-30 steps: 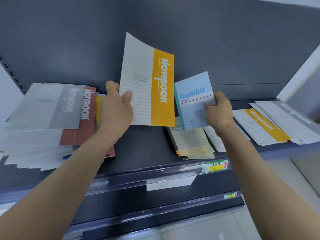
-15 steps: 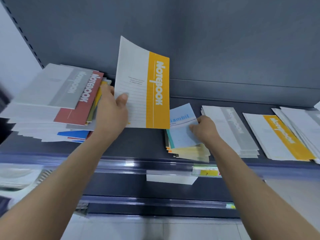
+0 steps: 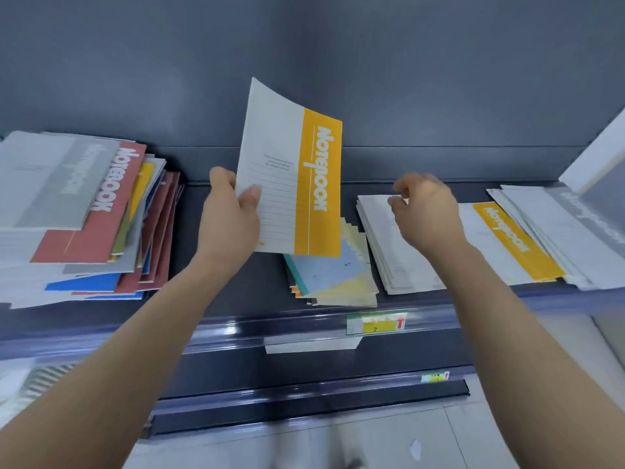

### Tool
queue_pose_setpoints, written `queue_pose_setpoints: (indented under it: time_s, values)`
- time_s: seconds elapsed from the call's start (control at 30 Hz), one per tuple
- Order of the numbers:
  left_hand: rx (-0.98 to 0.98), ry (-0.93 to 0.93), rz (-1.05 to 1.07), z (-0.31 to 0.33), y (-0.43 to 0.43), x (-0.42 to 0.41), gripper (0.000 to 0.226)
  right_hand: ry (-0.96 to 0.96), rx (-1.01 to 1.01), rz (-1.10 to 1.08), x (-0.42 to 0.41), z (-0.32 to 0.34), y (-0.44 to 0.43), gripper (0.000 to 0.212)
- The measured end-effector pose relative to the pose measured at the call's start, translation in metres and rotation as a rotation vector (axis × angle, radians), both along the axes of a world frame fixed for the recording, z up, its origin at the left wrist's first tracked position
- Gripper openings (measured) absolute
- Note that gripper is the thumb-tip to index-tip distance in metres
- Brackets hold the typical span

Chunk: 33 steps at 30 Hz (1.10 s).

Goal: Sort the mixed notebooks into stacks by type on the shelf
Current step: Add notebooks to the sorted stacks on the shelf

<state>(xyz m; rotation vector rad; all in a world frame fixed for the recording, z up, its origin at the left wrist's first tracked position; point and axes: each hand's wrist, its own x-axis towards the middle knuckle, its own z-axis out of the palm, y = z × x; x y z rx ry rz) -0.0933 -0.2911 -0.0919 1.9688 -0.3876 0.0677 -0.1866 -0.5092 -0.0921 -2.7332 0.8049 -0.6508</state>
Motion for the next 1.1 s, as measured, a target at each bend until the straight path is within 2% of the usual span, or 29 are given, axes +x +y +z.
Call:
queue_pose_setpoints:
  time_s: [0.1, 0.3, 0.43, 0.67, 0.73, 0.77, 0.87, 1.0, 1.1]
  values:
    - [-0.010, -0.002, -0.074, 0.004, -0.039, -0.010, 0.014, -0.075, -0.161, 0.000, -0.023, 0.022, -0.025, 0.020]
    - [0.064, 0.020, -0.191, 0.008, -0.140, -0.048, 0.012, -0.138, -0.287, -0.030, -0.071, 0.043, -0.098, 0.024]
    - [0.168, 0.045, -0.188, 0.007, -0.215, -0.079, 0.012, -0.121, -0.267, -0.027, -0.107, 0.048, -0.161, 0.028]
    - [0.254, 0.329, -0.194, -0.028, -0.329, -0.128, 0.020, -0.094, -0.193, -0.005, -0.158, 0.048, -0.250, 0.028]
    - [0.311, 0.356, -0.169, -0.043, -0.345, -0.133, 0.030, -0.088, -0.171, 0.024, -0.161, 0.046, -0.263, 0.027]
    - [0.360, 0.359, -0.161, -0.050, -0.350, -0.135, 0.028, -0.085, -0.160, 0.038, -0.161, 0.046, -0.268, 0.027]
    - [0.489, 0.293, -0.143, -0.060, -0.355, -0.139, 0.027, -0.086, -0.138, 0.082, -0.160, 0.044, -0.275, 0.026]
    - [0.850, 0.060, -0.122, -0.066, -0.350, -0.147, 0.028, -0.091, -0.117, 0.159, -0.154, 0.045, -0.272, 0.027]
    - [0.990, -0.072, -0.088, -0.061, -0.345, -0.149, 0.037, -0.110, -0.109, 0.222, -0.149, 0.048, -0.262, 0.029]
